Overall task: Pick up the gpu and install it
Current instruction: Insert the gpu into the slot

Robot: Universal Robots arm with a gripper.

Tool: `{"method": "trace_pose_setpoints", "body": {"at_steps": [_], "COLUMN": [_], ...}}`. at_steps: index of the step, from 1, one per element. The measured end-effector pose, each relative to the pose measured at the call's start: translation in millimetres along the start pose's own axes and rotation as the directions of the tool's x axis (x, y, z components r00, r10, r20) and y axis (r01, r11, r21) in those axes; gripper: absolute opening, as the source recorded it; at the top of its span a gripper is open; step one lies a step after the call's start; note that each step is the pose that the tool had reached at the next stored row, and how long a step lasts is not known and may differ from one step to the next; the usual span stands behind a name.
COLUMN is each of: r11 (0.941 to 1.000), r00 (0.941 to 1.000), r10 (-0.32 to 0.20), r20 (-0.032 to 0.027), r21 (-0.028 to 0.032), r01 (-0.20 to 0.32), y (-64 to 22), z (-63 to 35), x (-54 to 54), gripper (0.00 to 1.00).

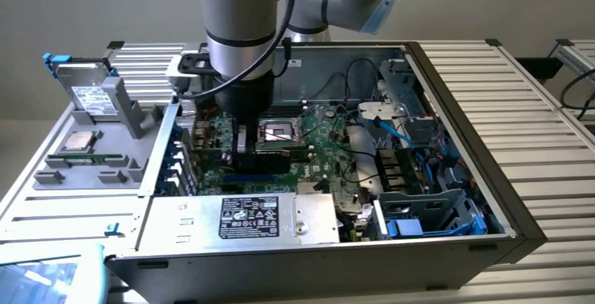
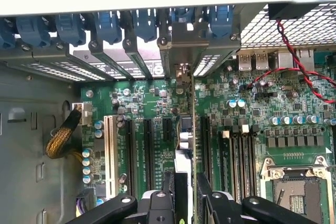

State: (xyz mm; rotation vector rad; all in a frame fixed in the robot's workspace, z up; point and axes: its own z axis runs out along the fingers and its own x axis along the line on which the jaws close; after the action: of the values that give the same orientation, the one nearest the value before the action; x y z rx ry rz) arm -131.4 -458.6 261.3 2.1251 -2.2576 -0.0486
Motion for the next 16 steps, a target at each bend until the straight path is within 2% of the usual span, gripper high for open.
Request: {"method": "trace_pose_setpoints", "body": {"at_steps": [16], "r11": [1.0000], "r00": [1.0000], "r10": [0.000], "r20": [-0.0002], "r21": [-0.0015], "r01": [0.000], "y": [1.6], "z": [3.7], "x": [0.1], "gripper": [0.28]}}
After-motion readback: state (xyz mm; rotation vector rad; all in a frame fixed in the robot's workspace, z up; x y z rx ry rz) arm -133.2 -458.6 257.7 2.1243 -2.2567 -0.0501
